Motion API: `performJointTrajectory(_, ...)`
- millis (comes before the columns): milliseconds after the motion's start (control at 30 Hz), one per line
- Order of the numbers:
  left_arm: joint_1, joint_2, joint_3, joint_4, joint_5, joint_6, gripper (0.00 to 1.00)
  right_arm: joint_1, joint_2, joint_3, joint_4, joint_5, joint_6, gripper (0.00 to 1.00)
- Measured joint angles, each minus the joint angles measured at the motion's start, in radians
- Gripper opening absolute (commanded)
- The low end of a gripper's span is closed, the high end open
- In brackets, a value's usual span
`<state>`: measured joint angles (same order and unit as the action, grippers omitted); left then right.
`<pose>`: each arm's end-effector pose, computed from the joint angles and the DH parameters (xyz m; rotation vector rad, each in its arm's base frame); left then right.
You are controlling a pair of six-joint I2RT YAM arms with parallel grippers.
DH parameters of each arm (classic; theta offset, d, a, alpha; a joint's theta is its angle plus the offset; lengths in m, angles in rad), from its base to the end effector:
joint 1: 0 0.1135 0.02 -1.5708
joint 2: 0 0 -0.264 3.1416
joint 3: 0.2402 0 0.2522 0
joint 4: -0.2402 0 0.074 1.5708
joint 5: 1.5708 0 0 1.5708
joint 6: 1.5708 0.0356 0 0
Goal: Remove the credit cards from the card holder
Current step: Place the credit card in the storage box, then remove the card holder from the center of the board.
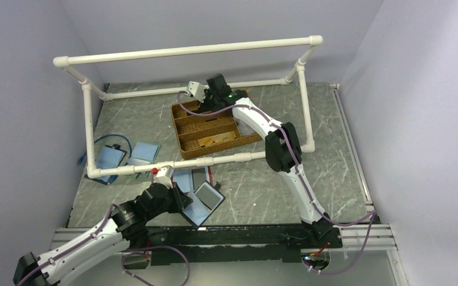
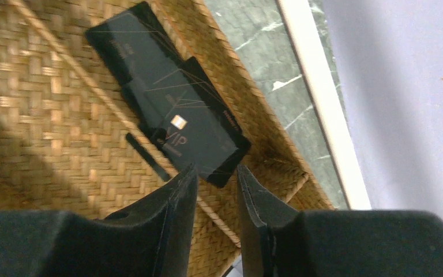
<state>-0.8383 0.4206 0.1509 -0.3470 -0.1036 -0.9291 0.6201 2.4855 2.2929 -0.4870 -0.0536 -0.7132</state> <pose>0.0832 -0.0870 0.1506 -0.1677 2.3192 -0.8524 0.4598 0.3306 0.2177 -1.4134 1.7497 0.0102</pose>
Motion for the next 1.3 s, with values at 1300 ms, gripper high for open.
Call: performJointTrajectory(1300, 0.000, 0.266, -0.007, 0.321, 0.130, 0.000, 0.00, 0.174, -0.746, -1.097, -0.153, -0.661, 0.099, 0.58)
